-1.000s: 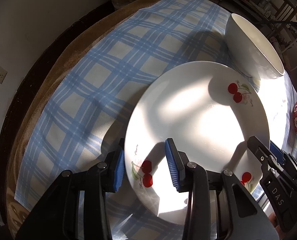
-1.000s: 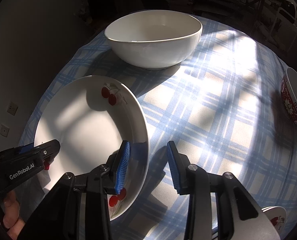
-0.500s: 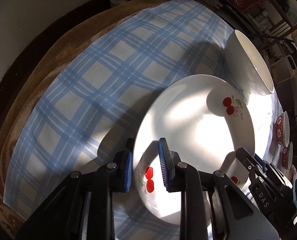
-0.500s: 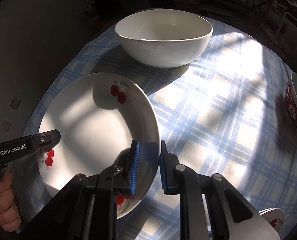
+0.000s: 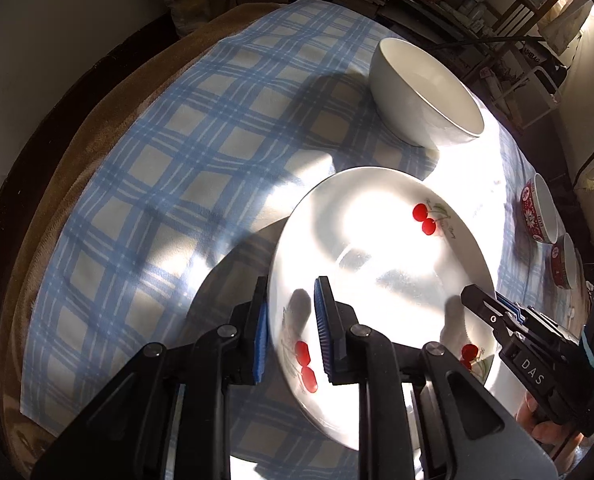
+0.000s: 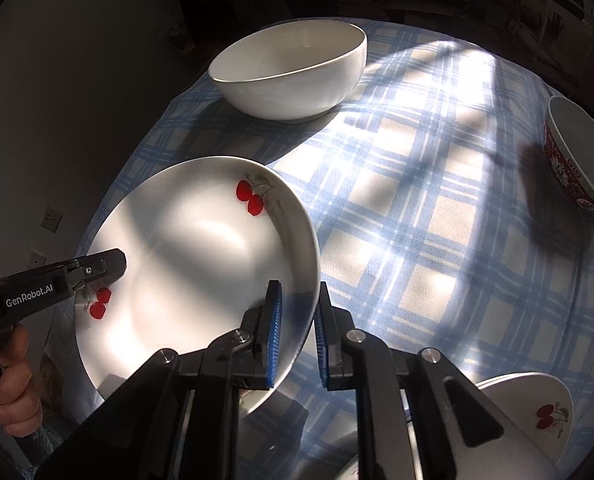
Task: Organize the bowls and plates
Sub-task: 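Carry the held cherry plates over the plate stack with both grippers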
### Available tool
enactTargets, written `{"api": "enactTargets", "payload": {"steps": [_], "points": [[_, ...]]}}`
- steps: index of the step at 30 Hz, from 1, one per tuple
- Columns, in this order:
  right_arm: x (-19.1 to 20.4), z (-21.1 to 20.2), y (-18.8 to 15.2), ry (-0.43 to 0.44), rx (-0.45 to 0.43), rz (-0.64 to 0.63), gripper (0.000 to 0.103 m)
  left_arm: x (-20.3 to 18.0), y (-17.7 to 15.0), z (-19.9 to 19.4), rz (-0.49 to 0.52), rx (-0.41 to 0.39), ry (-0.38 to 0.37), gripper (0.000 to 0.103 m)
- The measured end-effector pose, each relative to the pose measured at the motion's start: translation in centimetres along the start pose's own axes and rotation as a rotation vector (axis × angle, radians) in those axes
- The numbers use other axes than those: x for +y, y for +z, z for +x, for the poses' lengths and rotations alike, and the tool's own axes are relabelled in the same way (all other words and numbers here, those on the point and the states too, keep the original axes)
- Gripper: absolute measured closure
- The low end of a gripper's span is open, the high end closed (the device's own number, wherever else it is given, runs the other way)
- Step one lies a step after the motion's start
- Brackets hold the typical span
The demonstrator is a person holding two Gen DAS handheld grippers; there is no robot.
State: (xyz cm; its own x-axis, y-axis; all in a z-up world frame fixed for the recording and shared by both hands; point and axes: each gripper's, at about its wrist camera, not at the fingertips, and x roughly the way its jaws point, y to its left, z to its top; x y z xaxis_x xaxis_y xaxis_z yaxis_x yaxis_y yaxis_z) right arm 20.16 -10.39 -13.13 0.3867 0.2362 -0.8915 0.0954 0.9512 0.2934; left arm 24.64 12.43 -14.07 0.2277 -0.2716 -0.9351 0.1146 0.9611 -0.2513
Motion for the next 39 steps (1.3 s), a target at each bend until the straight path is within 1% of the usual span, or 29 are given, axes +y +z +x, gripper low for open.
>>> {"api": "enactTargets", "payload": {"steps": [1,2,4,5,9,14,18,21,28,31,35,39], "points": [[-0.5,-0.5,-0.1,-0.004,-0.005,0.003,0.087,-0.3,-0.3,-0.1,0.006,0.002,-0.012,0.082],[-0.9,-0.9,-0.3,-0.005,-0.008,0.008,0.087,-0.9,-0.6,-0.2,0.021,0.002,-0.006,0.082],[-1.4,-1.7,-0.6,-0.001,-0.014,0.01,0.088,-2.1,-1.2,-0.3,0.055,-0.001,0.029,0.082],[-1.6,-2.1,-0.8,0.0,-0.018,0.009,0.088,-2.6,-1.4,-0.3,0.062,-0.003,0.035,0.082],[-2.7,-3.9,-1.5,-0.021,-0.036,0.007,0.089,-4.5,-2.5,-0.4,0.095,0.001,0.018,0.082],[-5.1,-5.6,-2.1,-0.027,-0.03,0.065,0.091,-7.6,-4.6,-0.1,0.176,0.031,0.005,0.081],[-6.8,-7.1,-2.9,-0.031,-0.027,0.081,0.092,-9.9,-5.8,-0.9,0.239,0.016,0.0,0.08],[-7.4,-8.2,-3.7,-0.03,-0.028,0.078,0.092,-10.8,-6.6,-1.4,0.261,0.01,-0.009,0.08],[-8.4,-11.1,-6.0,-0.06,-0.024,0.056,0.092,-13.3,-8.8,-1.9,0.286,0.0,-0.025,0.08],[-9.4,-12.3,-7.0,-0.071,-0.035,0.065,0.092,-14.7,-9.9,-2.3,0.331,-0.009,-0.028,0.08],[-11.8,-13.2,-8.6,-0.015,-0.026,0.137,0.092,-16.8,-11.0,-3.4,0.395,-0.056,0.001,0.081],[-12.9,-14.3,-9.6,-0.023,-0.035,0.154,0.091,-18.6,-12.3,-3.7,0.426,-0.066,0.013,0.081]]}}
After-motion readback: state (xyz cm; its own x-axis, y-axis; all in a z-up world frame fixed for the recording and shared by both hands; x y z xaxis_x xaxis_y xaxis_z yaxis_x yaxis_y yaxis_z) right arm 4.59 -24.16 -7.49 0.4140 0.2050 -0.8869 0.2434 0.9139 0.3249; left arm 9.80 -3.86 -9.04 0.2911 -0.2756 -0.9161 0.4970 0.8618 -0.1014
